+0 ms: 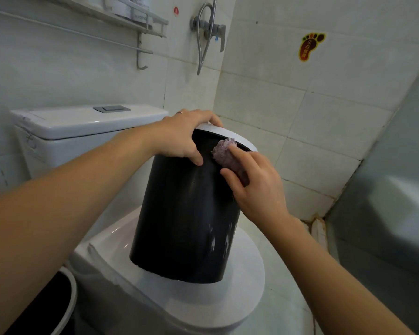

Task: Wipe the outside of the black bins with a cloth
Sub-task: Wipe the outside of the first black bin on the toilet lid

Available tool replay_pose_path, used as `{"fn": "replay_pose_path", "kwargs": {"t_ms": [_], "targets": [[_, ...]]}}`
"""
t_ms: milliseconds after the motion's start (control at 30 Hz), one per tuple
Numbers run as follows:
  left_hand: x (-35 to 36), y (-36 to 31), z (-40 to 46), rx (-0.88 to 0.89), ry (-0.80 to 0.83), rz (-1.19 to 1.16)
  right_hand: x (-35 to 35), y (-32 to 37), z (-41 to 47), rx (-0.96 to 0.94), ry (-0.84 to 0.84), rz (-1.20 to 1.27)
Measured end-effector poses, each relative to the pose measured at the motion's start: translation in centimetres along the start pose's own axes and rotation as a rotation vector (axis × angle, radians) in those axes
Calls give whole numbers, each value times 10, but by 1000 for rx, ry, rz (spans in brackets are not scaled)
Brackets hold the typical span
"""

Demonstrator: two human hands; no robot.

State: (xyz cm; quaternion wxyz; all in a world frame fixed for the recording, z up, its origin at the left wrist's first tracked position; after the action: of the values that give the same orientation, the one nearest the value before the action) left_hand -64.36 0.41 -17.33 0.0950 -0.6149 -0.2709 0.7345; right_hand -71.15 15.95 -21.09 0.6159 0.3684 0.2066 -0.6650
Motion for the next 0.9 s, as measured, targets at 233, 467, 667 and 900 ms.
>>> {"fn": "replay_pose_path", "kwargs": {"t_ms": [233,467,667,900], "targets": [[3,-8,-2,-5,-58,149,11,-16,2,143,2,231],[2,-1,-4,-15,-64,106,20,-14,-1,176,43,264],[2,4,-3,-56,-47,101,16,-8,-6,120,49,201],[3,2,-2,-73,-20,127,10,3,-11,40,50,125]]}}
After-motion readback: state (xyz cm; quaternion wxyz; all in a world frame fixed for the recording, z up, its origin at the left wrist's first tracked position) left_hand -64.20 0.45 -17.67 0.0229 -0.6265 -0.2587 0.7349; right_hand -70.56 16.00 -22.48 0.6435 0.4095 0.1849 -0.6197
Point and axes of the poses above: each hand's wrist, its own z-axis towards the middle knuckle, its own x-axis out of the palm, y = z × x, the point moved 8 cm from there along z, towards the middle knuckle, and after that the axes turned 13 degrees about y, right-handed, at the moved point
